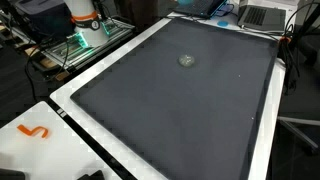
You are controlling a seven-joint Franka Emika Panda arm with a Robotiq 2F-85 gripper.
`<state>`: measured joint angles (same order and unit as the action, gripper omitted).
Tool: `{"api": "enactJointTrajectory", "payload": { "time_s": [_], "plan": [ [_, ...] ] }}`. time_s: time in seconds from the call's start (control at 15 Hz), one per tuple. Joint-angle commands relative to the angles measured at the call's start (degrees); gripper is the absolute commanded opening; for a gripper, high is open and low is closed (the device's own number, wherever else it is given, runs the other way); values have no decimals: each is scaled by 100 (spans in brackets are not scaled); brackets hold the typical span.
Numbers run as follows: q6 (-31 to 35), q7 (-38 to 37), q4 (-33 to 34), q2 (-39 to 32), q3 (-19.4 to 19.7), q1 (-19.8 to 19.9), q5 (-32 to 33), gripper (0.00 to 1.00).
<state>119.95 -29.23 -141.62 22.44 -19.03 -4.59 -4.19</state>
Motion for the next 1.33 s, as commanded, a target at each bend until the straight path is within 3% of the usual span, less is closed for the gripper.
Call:
{"api": "enactJointTrajectory", "payload": {
  "time_s": [0.0, 0.07, 0.13, 0.53, 0.67, 0.73, 1.27],
  "plan": [
    [-8, -37, 6, -14, 105, -110, 49, 100],
    [-14, -21, 5, -16, 116, -116, 50, 100],
    [-1, -9, 4, -22, 129, -125, 44, 80],
    [22, 18, -8, -8, 179, -168, 9, 35],
    [32, 44, -8, -12, 197, -177, -6, 31],
    [-9, -19, 22, -18, 174, -158, 48, 53],
    [-9, -15, 22, -26, 187, -156, 47, 53]
  ]
}}
